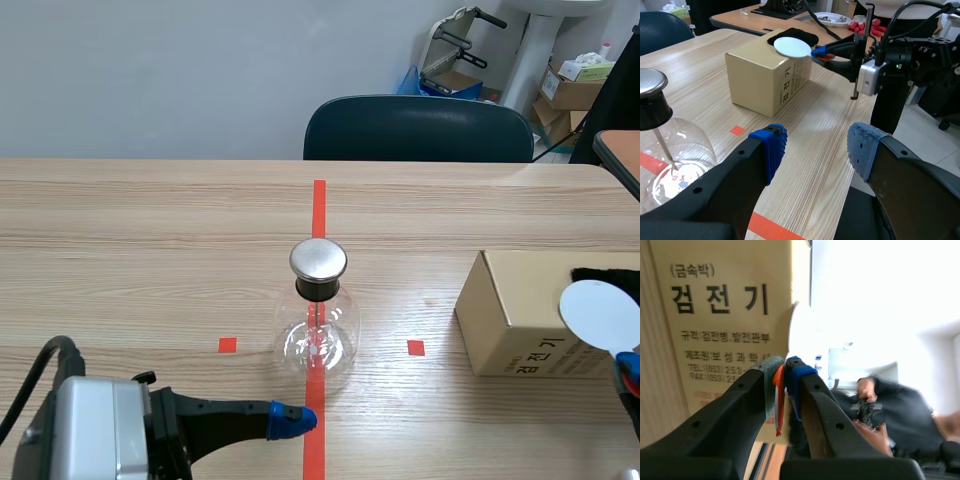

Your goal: Do the electroscope experiment

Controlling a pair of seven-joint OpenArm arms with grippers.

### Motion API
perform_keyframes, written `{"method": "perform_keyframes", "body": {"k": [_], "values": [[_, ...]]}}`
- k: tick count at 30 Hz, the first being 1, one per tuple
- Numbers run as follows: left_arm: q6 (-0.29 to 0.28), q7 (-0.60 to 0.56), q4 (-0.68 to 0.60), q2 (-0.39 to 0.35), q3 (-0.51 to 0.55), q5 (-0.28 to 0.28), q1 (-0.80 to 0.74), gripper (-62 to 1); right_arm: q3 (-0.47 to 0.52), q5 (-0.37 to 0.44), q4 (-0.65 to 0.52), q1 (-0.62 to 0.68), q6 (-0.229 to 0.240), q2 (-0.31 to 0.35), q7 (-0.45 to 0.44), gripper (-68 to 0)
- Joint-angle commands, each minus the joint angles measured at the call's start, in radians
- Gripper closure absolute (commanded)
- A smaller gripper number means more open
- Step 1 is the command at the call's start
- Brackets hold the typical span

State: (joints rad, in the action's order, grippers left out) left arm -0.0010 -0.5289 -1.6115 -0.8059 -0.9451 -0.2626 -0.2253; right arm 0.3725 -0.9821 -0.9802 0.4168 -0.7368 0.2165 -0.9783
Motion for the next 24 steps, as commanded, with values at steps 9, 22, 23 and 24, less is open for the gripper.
{"method": "perform_keyframes", "body": {"k": [9,22,23,24], "values": [[0.093,0.032,-0.004,0.024,0.025,-0.041,0.037,-30.2,0.008,-0.001,-0.011,0.002,-0.046,0.013,-0.063,-0.8],[0.104,0.023,-0.004,0.024,0.025,-0.041,0.037,-29.8,0.007,-0.001,-0.011,0.005,-0.046,-0.001,-0.051,-0.8],[0.104,0.021,-0.004,0.024,0.025,-0.041,0.037,-29.8,0.007,0.01,-0.011,0.007,-0.046,-0.004,0.0,-0.8],[0.104,0.021,-0.004,0.024,0.025,-0.041,0.037,-29.8,0.008,0.019,-0.011,0.013,-0.046,-0.005,0.074,-0.8]]}}
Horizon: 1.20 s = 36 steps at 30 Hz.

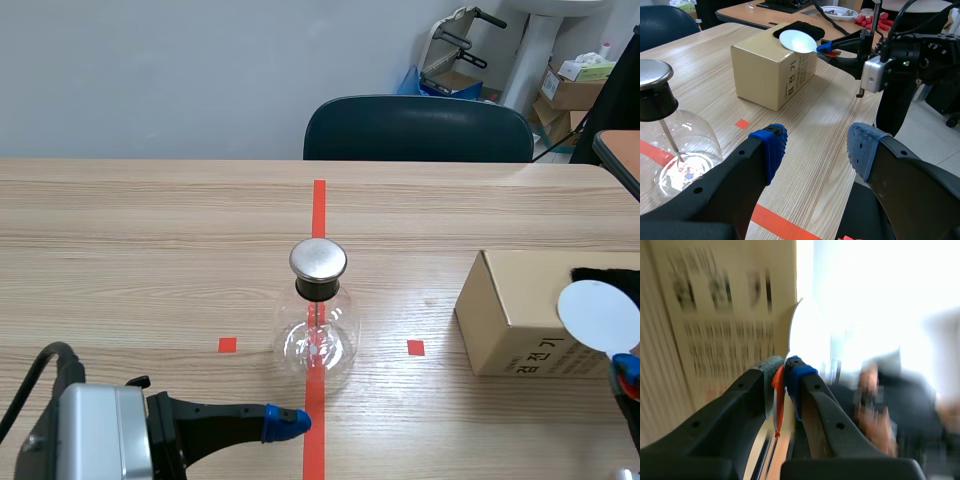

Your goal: Do the electroscope experiment

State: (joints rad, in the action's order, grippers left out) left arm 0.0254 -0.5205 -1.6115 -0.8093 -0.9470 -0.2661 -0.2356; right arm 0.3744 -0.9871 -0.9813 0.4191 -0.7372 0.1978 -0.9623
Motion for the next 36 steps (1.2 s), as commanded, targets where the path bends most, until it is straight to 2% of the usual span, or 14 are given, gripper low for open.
{"method": "perform_keyframes", "body": {"k": [1,2,4,8,9,13,15,19,20,24,26,31,33,36], "values": [[0.077,0.013,-0.004,0.027,0.027,-0.037,0.048,-29.8,0.006,0.025,-0.01,0.014,-0.046,0.015,0.131,-0.8],[0.077,0.013,-0.004,0.027,0.027,-0.037,0.048,-29.8,0.007,0.023,-0.01,0.014,-0.046,0.015,0.187,-0.8],[0.077,0.013,-0.004,0.027,0.027,-0.037,0.048,-29.8,0.008,0.007,-0.01,0.014,-0.046,0.015,0.207,-0.8],[0.077,0.013,-0.004,0.027,0.027,-0.037,0.048,-29.8,0.003,-0.004,-0.01,0.013,-0.046,0.011,-0.03,-0.8],[0.077,0.013,-0.004,0.027,0.027,-0.037,0.048,-29.8,0.003,0.002,-0.01,0.013,-0.046,0.009,-0.049,-0.8],[0.077,0.013,-0.004,0.027,0.027,-0.037,0.048,-29.8,0.012,0.03,-0.01,0.025,-0.046,0.003,0.165,-0.8],[0.077,0.013,-0.004,0.026,0.027,-0.037,0.048,-29.8,0.016,0.02,-0.01,0.024,-0.046,0.005,0.172,-0.8],[0.077,0.014,-0.004,0.022,0.027,-0.037,0.048,-29.8,0.006,0.008,-0.01,0.018,-0.046,0.004,-0.069,-0.8],[0.077,0.013,-0.004,0.021,0.027,-0.037,0.048,-29.8,0.003,0.014,-0.01,0.018,-0.046,0.003,-0.08,-0.8],[0.077,0.013,-0.004,0.015,0.027,-0.037,0.048,-29.8,0.013,0.028,-0.01,0.019,-0.046,-0.003,0.178,-0.8],[0.077,0.013,-0.004,0.015,0.027,-0.037,0.048,-29.8,0.014,0.012,-0.01,0.019,-0.046,-0.001,0.218,-0.8],[0.076,0.013,-0.004,0.015,0.027,-0.037,0.048,-29.8,0.013,-0.004,-0.01,0.019,-0.046,-0.002,-0.05,-0.8],[0.075,0.013,-0.004,0.016,0.027,-0.036,0.048,-29.8,0.013,0.009,-0.01,0.019,-0.046,-0.005,0.006,-0.8],[0.059,0.013,-0.004,0.016,0.027,-0.033,0.048,-29.8,0.013,0.008,-0.01,0.019,-0.046,-0.008,0.233,-0.8]]}}
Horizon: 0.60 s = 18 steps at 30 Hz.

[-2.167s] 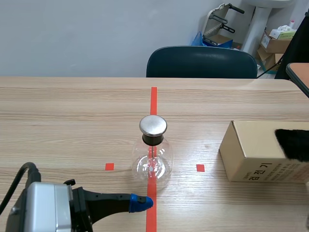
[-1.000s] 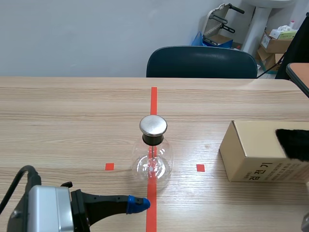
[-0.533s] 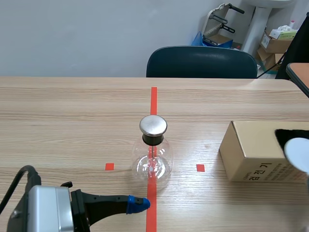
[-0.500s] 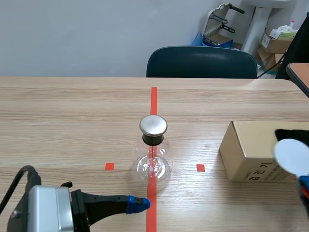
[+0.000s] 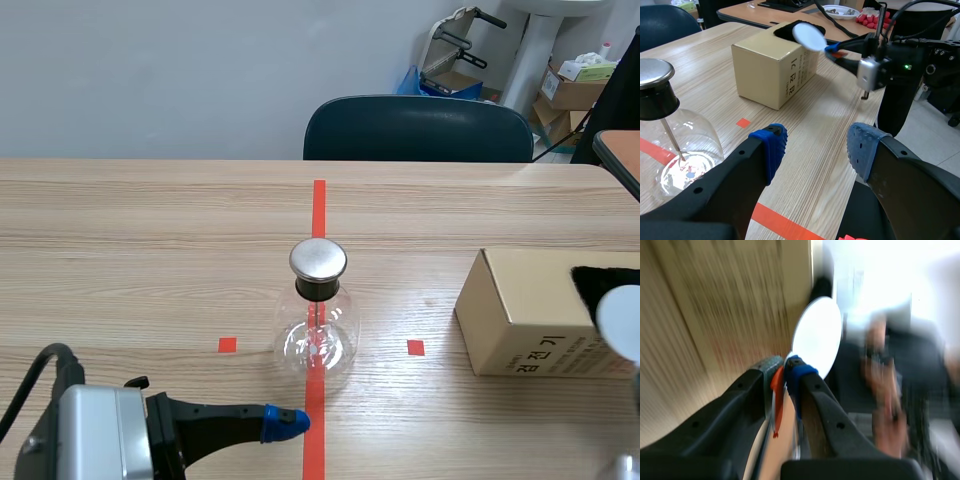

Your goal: Do the electroscope experiment

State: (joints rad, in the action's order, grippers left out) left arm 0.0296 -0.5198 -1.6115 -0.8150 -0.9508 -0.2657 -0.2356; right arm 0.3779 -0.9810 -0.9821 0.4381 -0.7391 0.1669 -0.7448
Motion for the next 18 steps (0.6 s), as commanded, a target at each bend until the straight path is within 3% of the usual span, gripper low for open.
{"method": "perform_keyframes", "body": {"k": [1,2,5,7,9,12,14,18], "values": [[0.053,0.012,-0.004,0.021,0.031,-0.033,0.048,-29.8,0.01,-0.007,-0.01,0.0,-0.044,0.024,0.033,-0.8],[0.053,0.012,-0.004,0.021,0.031,-0.033,0.048,-29.8,0.01,-0.013,-0.01,0.0,-0.044,0.024,0.014,-0.8],[0.053,0.013,-0.004,0.021,0.031,-0.029,0.048,-29.8,0.009,-0.015,-0.01,-0.001,-0.044,0.024,-0.198,-0.8],[0.053,0.013,-0.004,0.021,0.031,-0.029,0.048,-29.8,0.009,-0.013,-0.01,0.0,-0.044,0.024,-0.275,-0.8],[0.053,0.013,-0.004,0.021,0.031,-0.029,0.048,-29.8,0.009,0.0,-0.01,0.0,-0.044,0.023,-0.211,-0.8],[0.053,0.013,-0.004,0.021,0.031,-0.029,0.048,-29.8,0.012,-0.001,-0.01,0.0,-0.044,0.021,0.024,-0.8],[0.053,0.015,-0.004,0.021,0.031,-0.029,0.048,-29.8,0.016,-0.014,-0.01,0.0,-0.044,0.022,0.04,-0.8],[0.042,0.015,-0.004,0.021,0.031,-0.026,0.048,-29.8,0.016,-0.014,-0.011,-0.003,-0.044,0.024,-0.245,-0.8]]}}
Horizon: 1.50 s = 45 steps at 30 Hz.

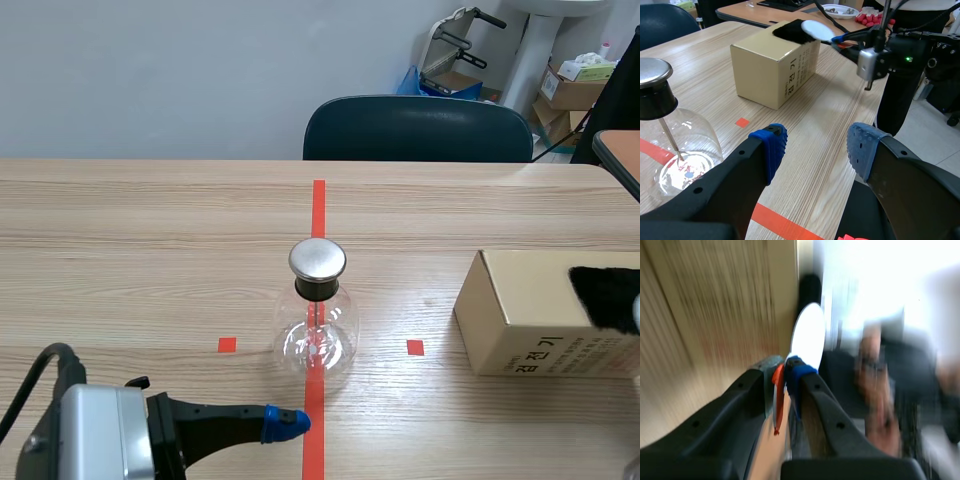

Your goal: Do the electroscope experiment

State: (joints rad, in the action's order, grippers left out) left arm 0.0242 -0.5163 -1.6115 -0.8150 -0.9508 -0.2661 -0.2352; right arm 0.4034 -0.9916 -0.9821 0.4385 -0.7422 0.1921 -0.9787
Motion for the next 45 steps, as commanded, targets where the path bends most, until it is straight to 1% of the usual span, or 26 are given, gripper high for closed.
{"method": "perform_keyframes", "body": {"k": [1,3,6,7,8,9,12,14,15,19,20,21,24,26,27,30,31,32,33,36,38,39,42,43,44,45], "values": [[0.047,0.012,-0.004,0.021,0.031,-0.026,0.048,-29.8,-0.01,-0.003,-0.013,-0.003,-0.041,-0.002,-0.035,-0.8],[0.042,0.012,-0.004,0.021,0.031,-0.026,0.05,-29.8,-0.01,0.004,-0.013,-0.003,-0.041,-0.003,0.021,-0.8],[0.035,0.012,-0.004,0.021,0.031,-0.026,0.053,-29.8,-0.01,0.002,-0.014,-0.003,-0.041,-0.004,0.263,-0.8],[0.035,0.013,-0.004,0.021,0.031,-0.026,0.056,-29.8,-0.01,-0.004,-0.014,-0.003,-0.041,-0.004,0.303,-0.8],[0.035,0.013,-0.004,0.021,0.031,-0.026,0.056,-29.8,-0.01,-0.012,-0.014,-0.003,-0.041,-0.003,0.305,-0.8],[0.035,0.012,-0.004,0.021,0.031,-0.026,0.056,-29.8,-0.01,-0.019,-0.014,-0.003,-0.041,-0.002,0.265,-0.8],[0.036,0.017,-0.004,0.021,0.031,-0.027,0.063,-29.8,-0.01,-0.018,-0.019,-0.004,-0.041,-0.001,0.02,-0.8],[0.036,0.018,-0.004,0.021,0.031,-0.027,0.065,-29.8,-0.01,-0.012,-0.021,-0.003,-0.041,-0.002,-0.05,-0.8],[0.036,0.019,-0.004,0.019,0.031,-0.027,0.066,-29.8,-0.01,-0.007,-0.021,-0.003,-0.041,-0.003,-0.031,-0.8],[0.037,0.019,-0.004,0.015,0.031,-0.03,0.067,-29.8,-0.01,-0.008,-0.021,-0.003,-0.041,-0.004,0.272,-0.8],[0.037,0.019,-0.004,0.013,0.031,-0.03,0.067,-29.8,-0.01,-0.015,-0.021,-0.003,-0.041,-0.004,0.284,-0.8],[0.037,0.019,-0.004,0.013,0.031,-0.03,0.067,-29.8,-0.01,-0.02,-0.021,-0.003,-0.041,-0.003,0.249,-0.8],[0.041,0.02,-0.004,0.013,0.031,-0.03,0.067,-29.8,-0.01,-0.019,-0.021,-0.003,-0.041,-0.004,0.005,-0.8],[0.047,0.02,-0.004,0.013,0.031,-0.031,0.067,-29.8,-0.01,-0.018,-0.021,-0.003,-0.041,-0.005,-0.068,-0.8],[0.057,0.02,-0.004,0.013,0.031,-0.031,0.067,-29.8,-0.01,-0.01,-0.021,-0.003,-0.041,-0.008,-0.045,-0.8],[0.085,0.029,-0.004,0.013,0.031,-0.032,0.066,-29.8,-0.01,-0.01,-0.021,0.003,-0.041,-0.018,0.215,-0.8],[0.087,0.031,-0.004,0.013,0.031,-0.037,0.066,-29.8,-0.01,-0.016,-0.021,0.003,-0.041,-0.018,0.274,-0.8],[0.087,0.032,-0.004,0.013,0.031,-0.039,0.066,-29.8,-0.01,-0.02,-0.021,0.003,-0.041,-0.017,0.283,-0.8],[0.087,0.036,-0.004,0.013,0.031,-0.039,0.066,-29.8,-0.01,-0.025,-0.021,0.003,-0.041,-0.017,0.245,-0.8],[0.087,0.038,-0.004,0.013,0.031,-0.055,0.063,-29.6,-0.01,-0.026,-0.022,0.002,-0.041,-0.016,0.006,-0.8],[0.087,0.043,-0.004,0.013,0.031,-0.077,0.063,-29.6,-0.01,-0.016,-0.024,0.002,-0.041,-0.018,-0.056,-0.8],[0.087,0.043,-0.004,0.013,0.031,-0.084,0.063,-29.6,-0.01,-0.009,-0.025,0.003,-0.041,-0.019,-0.027,-0.8],[0.086,0.043,-0.004,0.013,0.031,-0.086,0.063,-29.6,-0.01,-0.019,-0.025,0.003,-0.041,-0.024,0.217,-0.8],[0.086,0.043,-0.004,0.013,0.031,-0.087,0.063,-29.6,-0.01,-0.025,-0.025,0.003,-0.041,-0.024,0.263,-0.8],[0.086,0.043,-0.004,0.013,0.031,-0.088,0.063,-29.6,-0.01,-0.033,-0.025,0.003,-0.041,-0.023,0.269,-0.8],[0.086,0.043,-0.004,0.013,0.031,-0.09,0.063,-29.6,-0.01,-0.039,-0.025,0.002,-0.041,-0.021,0.229,-0.8]]}}
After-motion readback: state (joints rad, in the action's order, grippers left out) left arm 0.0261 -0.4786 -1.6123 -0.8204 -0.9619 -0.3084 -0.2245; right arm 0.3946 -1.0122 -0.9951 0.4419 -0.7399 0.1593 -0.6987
